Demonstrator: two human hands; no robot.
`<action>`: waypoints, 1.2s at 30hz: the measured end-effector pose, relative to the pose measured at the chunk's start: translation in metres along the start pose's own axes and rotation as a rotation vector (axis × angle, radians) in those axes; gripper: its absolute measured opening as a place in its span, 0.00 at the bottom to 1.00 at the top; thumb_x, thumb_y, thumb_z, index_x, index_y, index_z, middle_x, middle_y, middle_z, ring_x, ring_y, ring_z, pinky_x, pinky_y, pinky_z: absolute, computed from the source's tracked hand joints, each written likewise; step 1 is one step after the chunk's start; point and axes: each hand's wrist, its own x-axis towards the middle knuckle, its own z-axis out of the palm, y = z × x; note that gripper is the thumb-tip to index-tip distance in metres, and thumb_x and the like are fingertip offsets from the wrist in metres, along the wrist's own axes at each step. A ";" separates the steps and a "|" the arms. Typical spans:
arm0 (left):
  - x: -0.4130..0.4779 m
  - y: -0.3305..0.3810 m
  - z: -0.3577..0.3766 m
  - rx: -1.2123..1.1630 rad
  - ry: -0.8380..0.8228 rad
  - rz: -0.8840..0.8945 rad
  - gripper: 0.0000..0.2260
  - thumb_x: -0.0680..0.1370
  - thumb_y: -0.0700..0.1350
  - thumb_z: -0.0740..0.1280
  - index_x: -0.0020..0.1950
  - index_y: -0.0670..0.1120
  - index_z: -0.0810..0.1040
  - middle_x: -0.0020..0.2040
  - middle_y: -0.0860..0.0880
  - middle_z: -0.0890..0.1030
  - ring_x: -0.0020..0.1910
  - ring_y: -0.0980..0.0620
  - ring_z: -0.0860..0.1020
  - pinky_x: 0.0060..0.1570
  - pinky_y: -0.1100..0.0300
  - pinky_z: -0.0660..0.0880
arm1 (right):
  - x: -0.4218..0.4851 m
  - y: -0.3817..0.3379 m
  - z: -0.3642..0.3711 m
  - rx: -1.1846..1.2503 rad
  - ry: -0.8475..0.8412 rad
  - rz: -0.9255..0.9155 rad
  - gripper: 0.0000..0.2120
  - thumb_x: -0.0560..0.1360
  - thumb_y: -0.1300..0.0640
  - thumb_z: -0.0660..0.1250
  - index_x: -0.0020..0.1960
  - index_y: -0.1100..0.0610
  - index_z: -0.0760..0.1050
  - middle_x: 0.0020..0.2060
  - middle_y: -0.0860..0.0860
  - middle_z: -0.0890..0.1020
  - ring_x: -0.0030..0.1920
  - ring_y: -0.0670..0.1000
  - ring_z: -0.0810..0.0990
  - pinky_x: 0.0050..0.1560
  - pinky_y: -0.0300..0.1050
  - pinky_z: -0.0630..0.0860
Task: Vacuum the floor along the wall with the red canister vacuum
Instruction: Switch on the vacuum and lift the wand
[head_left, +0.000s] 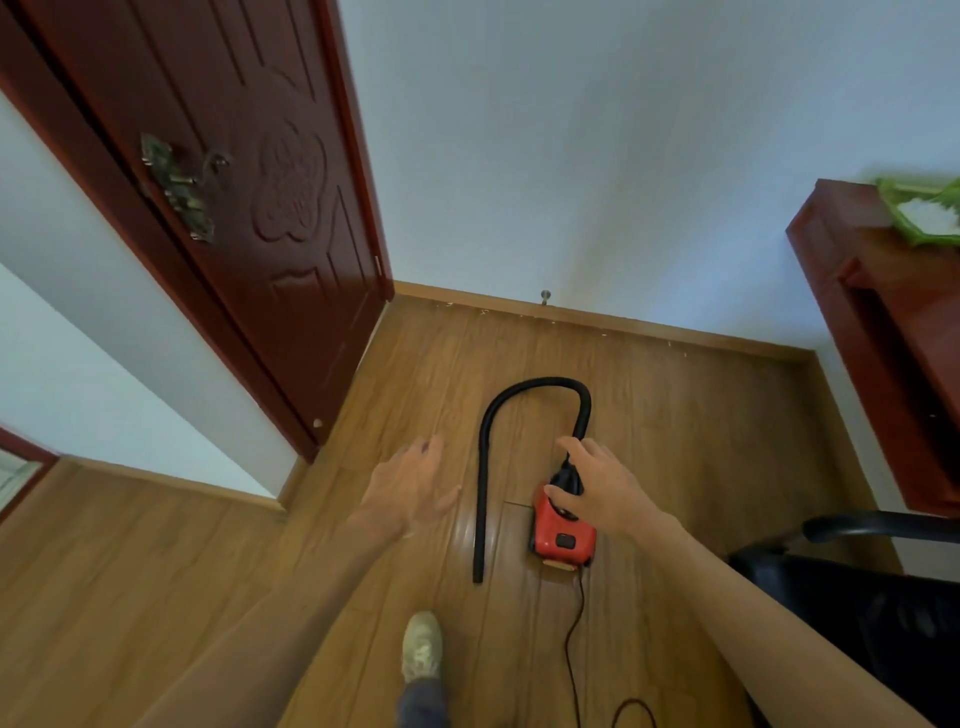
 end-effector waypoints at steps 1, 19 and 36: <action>0.010 -0.004 0.001 -0.001 -0.016 -0.003 0.32 0.79 0.60 0.62 0.76 0.46 0.59 0.69 0.46 0.71 0.64 0.48 0.74 0.58 0.53 0.77 | 0.010 0.000 0.001 0.007 -0.005 0.001 0.34 0.78 0.43 0.67 0.78 0.55 0.59 0.67 0.52 0.73 0.66 0.53 0.71 0.64 0.49 0.74; 0.262 -0.101 -0.015 0.040 -0.164 0.329 0.22 0.78 0.59 0.62 0.65 0.46 0.69 0.56 0.47 0.76 0.50 0.49 0.77 0.46 0.53 0.79 | 0.222 -0.011 0.018 0.146 0.010 0.277 0.29 0.78 0.44 0.68 0.73 0.56 0.65 0.62 0.54 0.76 0.61 0.55 0.75 0.58 0.47 0.72; 0.331 -0.046 0.008 0.194 -0.311 0.560 0.21 0.79 0.58 0.61 0.66 0.46 0.66 0.59 0.46 0.74 0.55 0.47 0.75 0.44 0.55 0.74 | 0.213 0.036 0.043 0.327 0.064 0.506 0.31 0.79 0.42 0.66 0.77 0.53 0.62 0.66 0.53 0.74 0.65 0.54 0.73 0.64 0.49 0.72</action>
